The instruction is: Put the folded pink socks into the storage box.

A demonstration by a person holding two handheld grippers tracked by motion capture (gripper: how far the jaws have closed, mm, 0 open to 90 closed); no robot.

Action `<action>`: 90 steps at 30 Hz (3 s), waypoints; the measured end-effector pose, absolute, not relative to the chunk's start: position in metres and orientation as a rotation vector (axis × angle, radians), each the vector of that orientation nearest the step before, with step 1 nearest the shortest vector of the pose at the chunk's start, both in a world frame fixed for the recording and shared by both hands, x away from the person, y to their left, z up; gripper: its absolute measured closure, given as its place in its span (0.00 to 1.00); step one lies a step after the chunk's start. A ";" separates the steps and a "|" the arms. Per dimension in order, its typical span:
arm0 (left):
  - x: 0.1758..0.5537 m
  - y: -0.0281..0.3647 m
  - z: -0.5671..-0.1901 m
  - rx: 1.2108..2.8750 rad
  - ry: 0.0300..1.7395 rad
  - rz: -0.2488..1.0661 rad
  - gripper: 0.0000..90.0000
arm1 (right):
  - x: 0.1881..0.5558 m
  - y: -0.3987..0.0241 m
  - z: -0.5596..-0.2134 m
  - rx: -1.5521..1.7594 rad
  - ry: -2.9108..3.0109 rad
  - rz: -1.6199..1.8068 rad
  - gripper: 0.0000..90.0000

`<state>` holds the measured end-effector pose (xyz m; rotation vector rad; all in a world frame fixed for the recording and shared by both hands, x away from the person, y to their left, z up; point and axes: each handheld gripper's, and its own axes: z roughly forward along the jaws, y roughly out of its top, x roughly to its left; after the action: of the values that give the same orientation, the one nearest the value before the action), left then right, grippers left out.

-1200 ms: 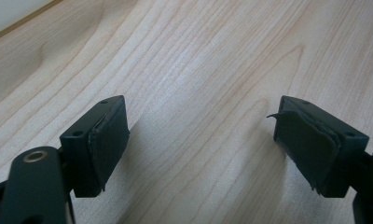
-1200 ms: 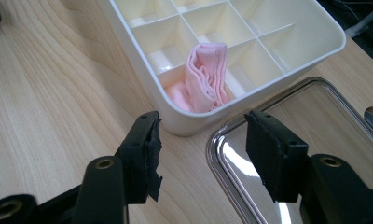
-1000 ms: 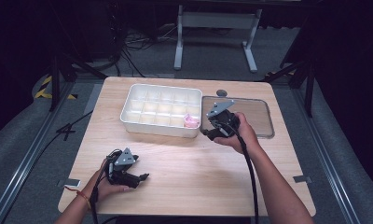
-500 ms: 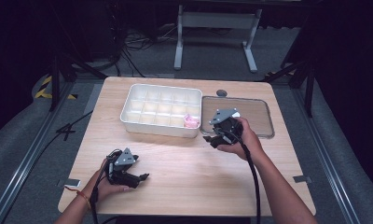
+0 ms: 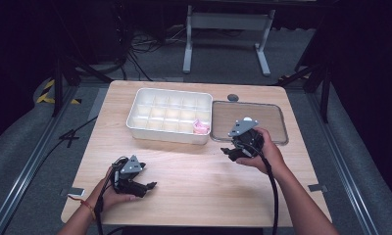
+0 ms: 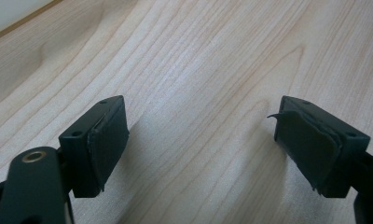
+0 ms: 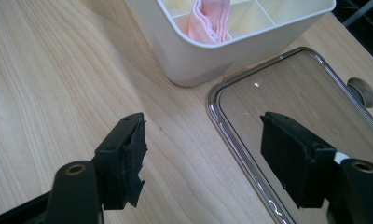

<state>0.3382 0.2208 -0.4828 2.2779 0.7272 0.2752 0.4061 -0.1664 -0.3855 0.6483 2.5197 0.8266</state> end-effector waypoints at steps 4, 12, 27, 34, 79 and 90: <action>0.338 0.221 -0.483 2.278 0.727 0.276 0.20 | 0.401 -0.172 -0.387 0.647 2.516 0.822 0.35; 0.338 0.221 -0.483 2.279 0.729 0.277 0.19 | 0.392 -0.184 -0.393 0.653 2.506 0.810 0.34; 0.338 0.221 -0.483 2.279 0.729 0.278 0.19 | 0.379 -0.207 -0.413 0.672 2.497 0.763 0.31; 0.338 0.221 -0.483 2.279 0.729 0.277 0.19 | 0.369 -0.218 -0.424 0.686 2.503 0.790 0.31; 0.338 0.220 -0.483 2.275 0.740 0.275 0.19 | 0.329 -0.310 -0.486 1.054 2.391 1.061 0.21; 0.338 0.220 -0.483 2.274 0.740 0.274 0.18 | 0.328 -0.310 -0.487 1.059 2.389 1.055 0.19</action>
<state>0.3384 0.2198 -0.4832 2.2742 0.7398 0.2743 0.3283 -0.3096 -0.4866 1.0585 2.3895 1.0552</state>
